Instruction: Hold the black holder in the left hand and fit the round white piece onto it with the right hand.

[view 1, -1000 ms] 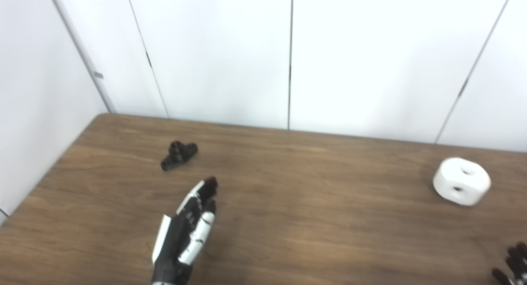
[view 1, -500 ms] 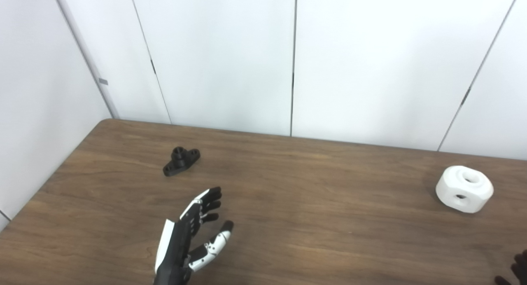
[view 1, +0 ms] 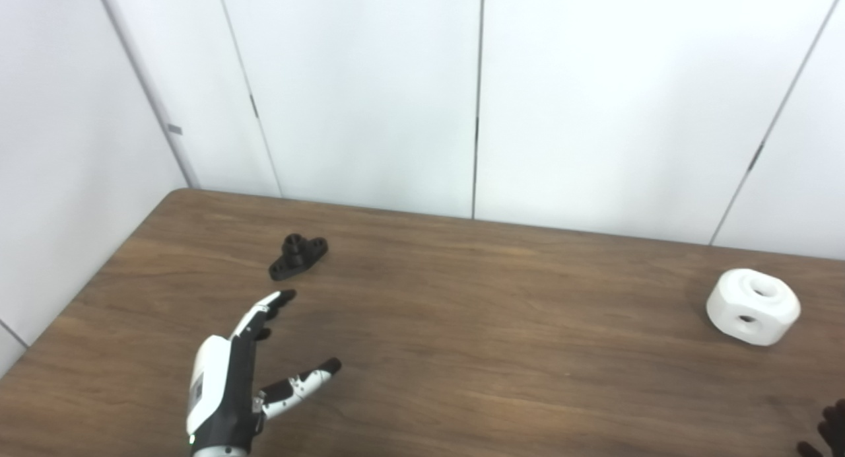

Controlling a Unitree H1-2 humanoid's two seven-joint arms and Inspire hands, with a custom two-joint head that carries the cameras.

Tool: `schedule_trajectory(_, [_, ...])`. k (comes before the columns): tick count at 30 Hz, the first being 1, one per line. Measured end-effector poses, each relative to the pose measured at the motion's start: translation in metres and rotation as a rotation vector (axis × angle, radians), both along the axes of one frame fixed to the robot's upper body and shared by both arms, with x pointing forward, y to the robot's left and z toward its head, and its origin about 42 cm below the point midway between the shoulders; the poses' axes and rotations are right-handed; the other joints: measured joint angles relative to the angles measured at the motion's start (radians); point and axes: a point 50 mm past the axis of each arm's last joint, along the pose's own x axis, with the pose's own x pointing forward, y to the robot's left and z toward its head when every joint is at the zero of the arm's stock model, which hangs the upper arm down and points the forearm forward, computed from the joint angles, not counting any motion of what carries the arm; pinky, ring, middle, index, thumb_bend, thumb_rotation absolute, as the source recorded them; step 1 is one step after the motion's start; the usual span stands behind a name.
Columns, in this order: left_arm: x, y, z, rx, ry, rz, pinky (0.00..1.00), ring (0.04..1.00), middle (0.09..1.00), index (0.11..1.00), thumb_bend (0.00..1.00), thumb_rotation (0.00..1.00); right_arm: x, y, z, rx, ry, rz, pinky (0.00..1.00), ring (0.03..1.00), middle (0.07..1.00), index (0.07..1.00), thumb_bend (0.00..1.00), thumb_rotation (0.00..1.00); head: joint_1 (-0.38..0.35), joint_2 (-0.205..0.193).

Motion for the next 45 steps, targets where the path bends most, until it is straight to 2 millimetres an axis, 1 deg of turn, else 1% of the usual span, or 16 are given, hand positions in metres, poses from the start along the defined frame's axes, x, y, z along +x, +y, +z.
schedule_trajectory(4, [0.007,0.005,0.005,0.075,-0.016,0.038,0.78,0.871,0.872,0.817,0.79,0.2,-0.001,0.0,-0.001,-0.009,0.008,0.006,1.0,0.998,0.983,0.989,0.7,1.0,-0.003,0.0])
schedule_trajectory(6, [0.011,0.01,0.007,0.119,-0.016,0.056,0.78,0.883,0.893,0.812,0.79,0.23,-0.002,0.001,-0.002,-0.009,0.011,0.009,1.0,0.998,0.979,0.989,0.69,1.0,-0.005,0.0])
schedule_trajectory(8, [0.014,0.016,0.008,0.165,0.0,0.068,0.77,0.886,0.913,0.807,0.8,0.27,-0.001,0.002,-0.002,-0.009,0.013,0.012,1.0,0.996,0.978,0.989,0.68,1.0,-0.008,0.002])
schedule_trajectory(9, [0.016,0.019,0.009,0.182,0.009,0.076,0.82,0.897,0.928,0.807,0.81,0.3,-0.002,0.002,-0.002,-0.009,0.014,0.013,1.0,0.995,0.978,0.988,0.67,1.0,-0.011,0.002])
schedule_trajectory(10, [0.018,0.022,0.01,0.202,0.017,0.086,0.86,0.912,0.938,0.809,0.82,0.32,-0.002,0.002,-0.002,-0.009,0.015,0.013,1.0,0.994,0.978,0.988,0.65,1.0,-0.014,0.003])
schedule_trajectory(11, [0.021,0.025,0.011,0.217,0.021,0.097,0.88,0.919,0.943,0.809,0.82,0.32,-0.002,0.002,-0.002,-0.009,0.015,0.013,1.0,0.994,0.978,0.987,0.63,1.0,-0.015,0.003])
schedule_trajectory(12, [0.024,0.027,0.013,0.227,0.02,0.105,0.93,0.934,0.947,0.806,0.82,0.32,-0.002,0.002,-0.002,-0.009,0.015,0.013,1.0,0.992,0.976,0.985,0.61,1.0,-0.017,0.005])
schedule_trajectory(15, [0.037,0.032,0.011,0.263,0.018,0.124,0.99,0.953,0.946,0.8,0.84,0.32,-0.002,0.004,-0.002,-0.013,0.014,0.017,1.0,0.99,0.972,0.982,0.58,1.0,-0.021,0.005])
schedule_trajectory(19, [0.05,0.038,0.005,0.297,0.035,0.132,1.0,0.948,0.935,0.799,0.86,0.34,-0.002,0.005,-0.001,-0.022,0.013,0.02,1.0,0.99,0.97,0.982,0.57,1.0,-0.025,0.006])
schedule_trajectory(23, [0.064,0.048,-0.003,0.358,0.068,0.135,1.0,0.95,0.935,0.804,0.88,0.38,-0.004,0.005,-0.002,-0.023,0.015,0.015,1.0,0.994,0.967,0.982,0.57,1.0,-0.028,0.011])
schedule_trajectory(27, [0.079,0.056,-0.003,0.403,0.086,0.122,1.0,0.957,0.938,0.808,0.88,0.43,-0.005,0.005,-0.002,-0.023,0.015,0.016,1.0,0.991,0.967,0.979,0.56,1.0,-0.029,0.014])
schedule_trajectory(29, [0.088,0.058,-0.005,0.415,0.1,0.12,1.0,0.958,0.935,0.804,0.88,0.44,-0.005,0.005,-0.002,-0.023,0.015,0.016,1.0,0.988,0.967,0.978,0.56,1.0,-0.032,0.015])
schedule_trajectory(37, [0.124,0.061,-0.015,0.428,0.145,0.101,1.0,0.953,0.921,0.8,0.88,0.46,-0.005,0.007,-0.001,-0.03,0.013,0.021,1.0,0.985,0.966,0.98,0.54,1.0,-0.037,0.02])
schedule_trajectory(40, [0.135,0.063,-0.014,0.424,0.156,0.109,1.0,0.955,0.921,0.798,0.88,0.46,-0.008,0.007,0.0,-0.031,0.014,0.023,1.0,0.991,0.965,0.977,0.55,1.0,-0.037,0.021])
schedule_trajectory(45, [0.158,0.061,-0.012,0.38,0.18,0.112,1.0,0.957,0.921,0.794,0.89,0.47,-0.008,0.009,0.0,-0.032,0.016,0.028,1.0,0.984,0.961,0.973,0.54,1.0,-0.044,0.026])
